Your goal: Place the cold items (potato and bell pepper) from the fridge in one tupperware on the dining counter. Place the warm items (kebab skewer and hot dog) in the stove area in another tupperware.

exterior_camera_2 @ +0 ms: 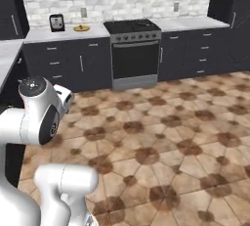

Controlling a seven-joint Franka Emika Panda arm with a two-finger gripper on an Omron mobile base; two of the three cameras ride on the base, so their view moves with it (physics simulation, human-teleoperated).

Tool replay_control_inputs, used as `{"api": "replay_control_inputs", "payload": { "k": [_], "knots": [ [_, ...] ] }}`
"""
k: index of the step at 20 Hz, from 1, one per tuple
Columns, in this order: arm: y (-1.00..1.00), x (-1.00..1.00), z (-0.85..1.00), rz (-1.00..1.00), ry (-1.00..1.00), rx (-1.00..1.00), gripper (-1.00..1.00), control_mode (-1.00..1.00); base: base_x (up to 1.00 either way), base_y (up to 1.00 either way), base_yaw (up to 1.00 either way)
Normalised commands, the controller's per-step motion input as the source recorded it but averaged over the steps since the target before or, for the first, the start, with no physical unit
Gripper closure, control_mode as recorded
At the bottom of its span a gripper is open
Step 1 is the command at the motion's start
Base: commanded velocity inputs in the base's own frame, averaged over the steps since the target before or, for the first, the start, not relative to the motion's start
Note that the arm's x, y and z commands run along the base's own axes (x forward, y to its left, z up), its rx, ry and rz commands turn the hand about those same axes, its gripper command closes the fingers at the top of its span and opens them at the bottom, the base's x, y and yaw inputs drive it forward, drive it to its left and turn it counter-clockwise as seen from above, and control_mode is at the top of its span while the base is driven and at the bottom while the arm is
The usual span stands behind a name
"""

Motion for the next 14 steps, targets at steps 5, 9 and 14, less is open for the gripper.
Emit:
{"api": "replay_control_inputs", "payload": {
  "k": [5, 9, 14],
  "knots": [
    [0.00, 0.00, 0.00, 0.00, 0.00, 0.00, -1.00, 1.00, 0.95, -0.01, 0.01],
    [0.00, 0.00, 0.00, 0.00, 0.00, 0.00, -1.00, 1.00, 1.00, -0.03, 0.03],
    [0.00, 0.00, 0.00, 0.00, 0.00, 0.00, -1.00, 1.00, 1.00, 0.00, 0.13]
  ]
}}
